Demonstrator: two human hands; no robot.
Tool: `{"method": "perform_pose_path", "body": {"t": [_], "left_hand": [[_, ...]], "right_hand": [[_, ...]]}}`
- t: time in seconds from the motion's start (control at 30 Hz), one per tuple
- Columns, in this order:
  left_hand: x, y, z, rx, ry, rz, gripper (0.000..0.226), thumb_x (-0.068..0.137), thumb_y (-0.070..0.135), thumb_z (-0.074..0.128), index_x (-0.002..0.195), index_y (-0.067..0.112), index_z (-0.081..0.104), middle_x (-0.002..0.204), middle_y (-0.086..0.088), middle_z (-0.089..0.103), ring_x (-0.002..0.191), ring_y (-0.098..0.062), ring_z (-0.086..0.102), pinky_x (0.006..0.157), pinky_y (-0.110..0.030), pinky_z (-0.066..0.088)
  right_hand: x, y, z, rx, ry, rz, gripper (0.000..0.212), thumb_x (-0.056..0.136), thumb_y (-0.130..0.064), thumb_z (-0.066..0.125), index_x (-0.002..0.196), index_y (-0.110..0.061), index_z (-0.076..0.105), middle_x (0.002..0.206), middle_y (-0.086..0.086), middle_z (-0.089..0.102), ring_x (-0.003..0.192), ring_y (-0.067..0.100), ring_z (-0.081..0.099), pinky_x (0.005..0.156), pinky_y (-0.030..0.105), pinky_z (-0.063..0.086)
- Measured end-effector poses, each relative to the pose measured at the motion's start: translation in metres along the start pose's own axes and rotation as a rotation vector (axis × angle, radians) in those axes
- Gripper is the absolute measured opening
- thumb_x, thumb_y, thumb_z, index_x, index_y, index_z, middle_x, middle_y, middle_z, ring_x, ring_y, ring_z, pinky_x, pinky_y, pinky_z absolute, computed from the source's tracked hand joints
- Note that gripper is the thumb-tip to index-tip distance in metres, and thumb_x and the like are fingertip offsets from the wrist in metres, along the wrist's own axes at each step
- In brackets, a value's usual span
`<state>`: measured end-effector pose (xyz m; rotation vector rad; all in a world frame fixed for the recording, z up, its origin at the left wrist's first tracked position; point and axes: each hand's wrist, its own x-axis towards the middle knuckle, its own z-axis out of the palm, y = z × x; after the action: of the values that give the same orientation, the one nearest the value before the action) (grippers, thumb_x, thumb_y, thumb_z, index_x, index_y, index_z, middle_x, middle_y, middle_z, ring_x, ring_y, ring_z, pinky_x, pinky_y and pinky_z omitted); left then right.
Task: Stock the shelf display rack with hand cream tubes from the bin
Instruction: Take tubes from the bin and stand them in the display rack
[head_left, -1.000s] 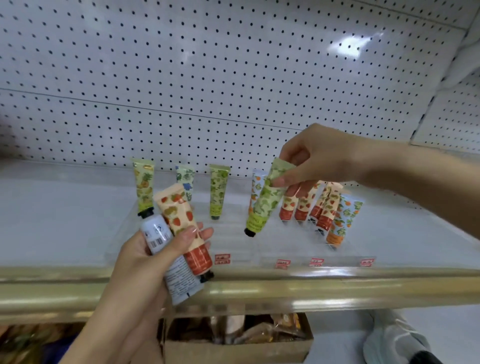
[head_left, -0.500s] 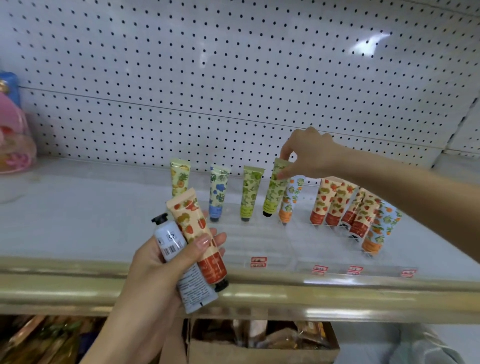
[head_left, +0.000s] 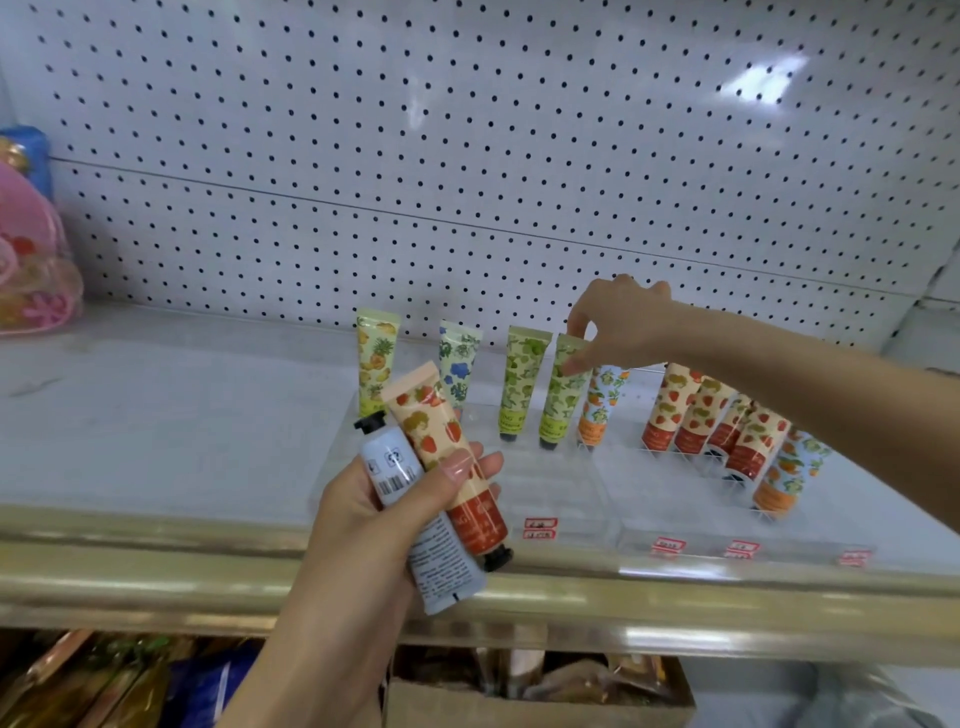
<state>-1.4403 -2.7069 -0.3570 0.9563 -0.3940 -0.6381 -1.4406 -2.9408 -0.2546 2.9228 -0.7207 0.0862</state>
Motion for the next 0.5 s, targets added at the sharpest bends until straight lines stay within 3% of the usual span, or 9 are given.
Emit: {"method": "perform_pose_path", "body": {"t": [0.13,0.33,0.43,0.5], "left_hand": [[0.003,-0.002,0.003,-0.032,-0.003,-0.012,0.036,0.07,0.013,0.062,0.106,0.016,0.065,0.094,-0.01,0.075,0.088,-0.022,0.072,0.06,-0.029,0.059],[0.004,-0.004,0.006,-0.028,-0.01,-0.001,0.038,0.071,0.01,0.061,0.108,0.017,0.065,0.095,-0.009,0.075,0.092,-0.021,0.071,0.067,-0.033,0.059],[0.003,-0.005,0.008,0.002,-0.018,-0.009,0.039,0.067,0.012,0.063,0.106,0.015,0.065,0.095,-0.008,0.075,0.091,-0.02,0.072,0.069,-0.036,0.058],[0.002,-0.006,0.01,0.028,-0.027,-0.012,0.039,0.065,0.013,0.065,0.103,0.012,0.065,0.094,-0.008,0.075,0.089,-0.02,0.072,0.065,-0.035,0.059]], "right_hand": [[0.0,0.001,0.001,-0.019,-0.017,-0.001,0.055,0.079,-0.042,0.071,0.114,-0.001,0.064,0.107,0.01,0.06,0.102,0.025,0.039,0.082,0.041,0.023],[-0.001,0.005,0.003,-0.043,-0.026,-0.012,0.054,0.079,-0.045,0.07,0.114,-0.003,0.064,0.114,0.01,0.059,0.112,0.028,0.041,0.084,0.041,0.024],[-0.013,0.008,-0.01,-0.042,0.028,-0.037,0.044,0.08,-0.046,0.069,0.113,-0.018,0.064,0.125,0.002,0.051,0.122,0.026,0.039,0.097,0.044,0.027],[-0.028,0.012,-0.026,0.059,0.105,-0.099,0.035,0.081,-0.042,0.068,0.11,-0.024,0.064,0.118,-0.004,0.054,0.12,0.019,0.046,0.094,0.035,0.035]]}}
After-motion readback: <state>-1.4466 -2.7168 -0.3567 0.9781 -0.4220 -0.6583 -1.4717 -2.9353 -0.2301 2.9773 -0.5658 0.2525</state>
